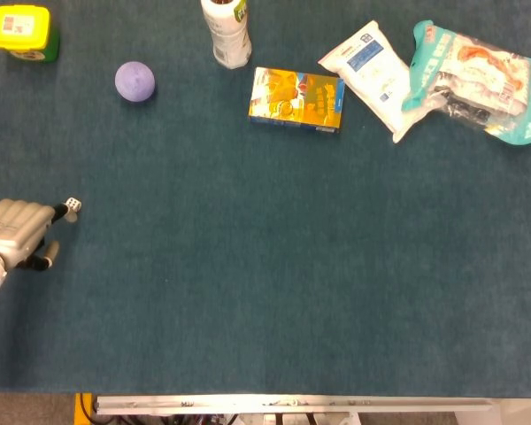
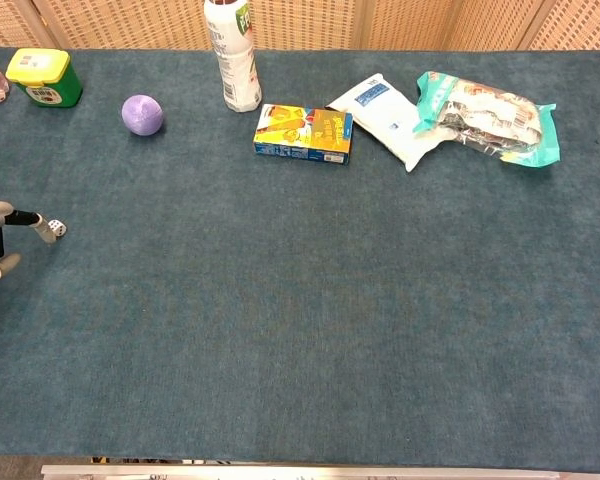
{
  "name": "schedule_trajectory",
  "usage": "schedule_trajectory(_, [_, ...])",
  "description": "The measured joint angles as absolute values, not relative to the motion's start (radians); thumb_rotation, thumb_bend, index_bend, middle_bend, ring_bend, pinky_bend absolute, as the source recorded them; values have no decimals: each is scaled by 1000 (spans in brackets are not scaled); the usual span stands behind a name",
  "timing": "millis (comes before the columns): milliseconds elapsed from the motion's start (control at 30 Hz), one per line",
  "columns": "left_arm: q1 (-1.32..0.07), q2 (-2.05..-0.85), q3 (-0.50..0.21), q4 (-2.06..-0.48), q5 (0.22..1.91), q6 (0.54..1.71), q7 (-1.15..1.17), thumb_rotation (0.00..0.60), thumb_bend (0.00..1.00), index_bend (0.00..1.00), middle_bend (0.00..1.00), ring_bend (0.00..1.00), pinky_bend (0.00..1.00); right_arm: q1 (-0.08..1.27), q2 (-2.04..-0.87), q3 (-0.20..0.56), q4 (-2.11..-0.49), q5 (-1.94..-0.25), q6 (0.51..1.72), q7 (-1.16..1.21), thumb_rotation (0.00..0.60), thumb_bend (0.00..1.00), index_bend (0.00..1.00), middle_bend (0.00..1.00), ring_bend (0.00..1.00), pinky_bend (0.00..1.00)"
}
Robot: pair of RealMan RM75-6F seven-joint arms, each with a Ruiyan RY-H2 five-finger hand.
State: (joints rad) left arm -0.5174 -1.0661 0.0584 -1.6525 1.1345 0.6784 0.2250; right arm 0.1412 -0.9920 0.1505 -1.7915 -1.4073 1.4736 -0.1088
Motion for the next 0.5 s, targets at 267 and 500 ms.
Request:
schedule_trajectory(267, [-534,-1087,63,-1618,1104,671,215,600,550,237,1000,1000,1000,137,-991,150,-1796,-1406,1479,-111,600,407,205,351,326,393])
schedule_trajectory(500, [-548,-1099,55,-1599,1101,670,193,600,550,237,1000,1000,1000,130,-989,149,-1796,-1405,1486,-111,600,408,205,352,326,393])
